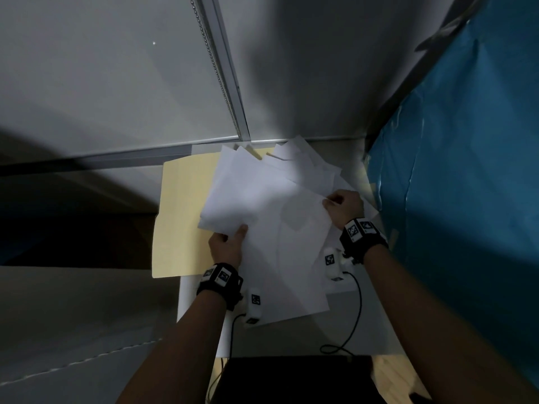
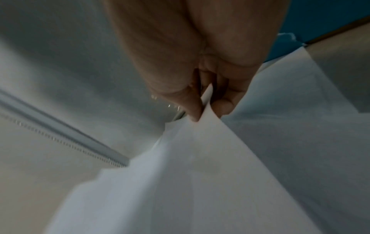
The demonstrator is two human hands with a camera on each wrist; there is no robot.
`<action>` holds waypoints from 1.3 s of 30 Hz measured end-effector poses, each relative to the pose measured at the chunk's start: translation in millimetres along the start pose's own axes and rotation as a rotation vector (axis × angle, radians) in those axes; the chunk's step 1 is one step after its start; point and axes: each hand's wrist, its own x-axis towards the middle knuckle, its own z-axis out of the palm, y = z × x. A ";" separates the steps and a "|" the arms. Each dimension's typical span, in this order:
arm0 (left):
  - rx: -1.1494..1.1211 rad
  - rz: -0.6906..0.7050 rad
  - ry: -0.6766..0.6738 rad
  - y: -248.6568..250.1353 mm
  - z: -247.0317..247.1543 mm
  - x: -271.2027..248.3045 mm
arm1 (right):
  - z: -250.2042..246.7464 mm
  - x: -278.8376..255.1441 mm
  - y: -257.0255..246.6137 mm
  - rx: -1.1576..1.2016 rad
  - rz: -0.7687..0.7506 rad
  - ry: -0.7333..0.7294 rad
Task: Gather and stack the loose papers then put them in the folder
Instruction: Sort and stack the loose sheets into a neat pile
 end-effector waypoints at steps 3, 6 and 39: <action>-0.005 0.023 0.032 -1.7 -1.3 2.8 | -4.6 -19.8 10.8 -0.065 0.019 0.022; 0.040 0.045 -0.038 -4.9 0.8 0.0 | -0.1 -44.9 33.6 -0.235 -0.013 -0.150; -0.003 0.002 -0.305 70.8 30.1 -33.3 | -28.6 -41.8 -3.2 0.479 -0.009 -0.332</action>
